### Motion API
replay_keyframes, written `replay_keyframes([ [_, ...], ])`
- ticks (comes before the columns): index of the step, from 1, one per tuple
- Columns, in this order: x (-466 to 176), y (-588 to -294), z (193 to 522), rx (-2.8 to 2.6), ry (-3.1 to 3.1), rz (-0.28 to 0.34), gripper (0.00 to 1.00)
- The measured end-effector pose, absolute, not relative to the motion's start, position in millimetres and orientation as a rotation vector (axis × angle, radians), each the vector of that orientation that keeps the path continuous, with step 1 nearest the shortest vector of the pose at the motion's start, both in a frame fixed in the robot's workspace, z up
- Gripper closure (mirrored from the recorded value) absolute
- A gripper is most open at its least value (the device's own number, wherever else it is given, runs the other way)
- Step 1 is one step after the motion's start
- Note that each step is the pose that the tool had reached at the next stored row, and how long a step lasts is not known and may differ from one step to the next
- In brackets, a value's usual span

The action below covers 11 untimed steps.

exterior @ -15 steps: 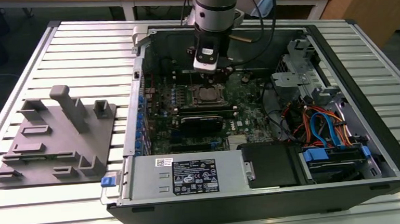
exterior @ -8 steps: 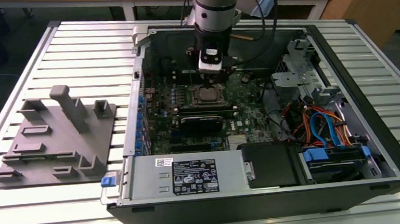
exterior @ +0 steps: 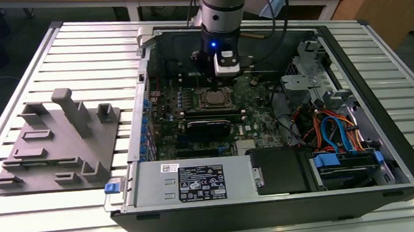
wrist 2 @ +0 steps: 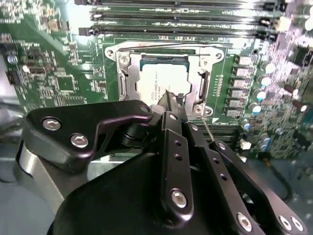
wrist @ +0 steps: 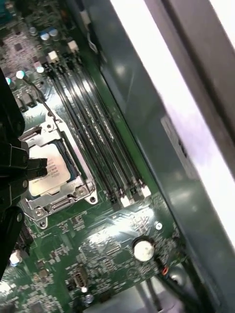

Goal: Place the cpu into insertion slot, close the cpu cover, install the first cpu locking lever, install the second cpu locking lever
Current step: 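Install the first cpu locking lever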

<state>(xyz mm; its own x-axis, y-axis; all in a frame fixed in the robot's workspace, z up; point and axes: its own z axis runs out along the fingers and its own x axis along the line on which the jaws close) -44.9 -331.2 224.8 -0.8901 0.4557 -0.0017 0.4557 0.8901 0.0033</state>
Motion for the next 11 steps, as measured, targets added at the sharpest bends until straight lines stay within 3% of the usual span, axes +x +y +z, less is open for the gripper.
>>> replay_keyframes([
  [11, -44.9, -331.2, 224.8, 0.428, 3.110, 0.005, 0.90],
])
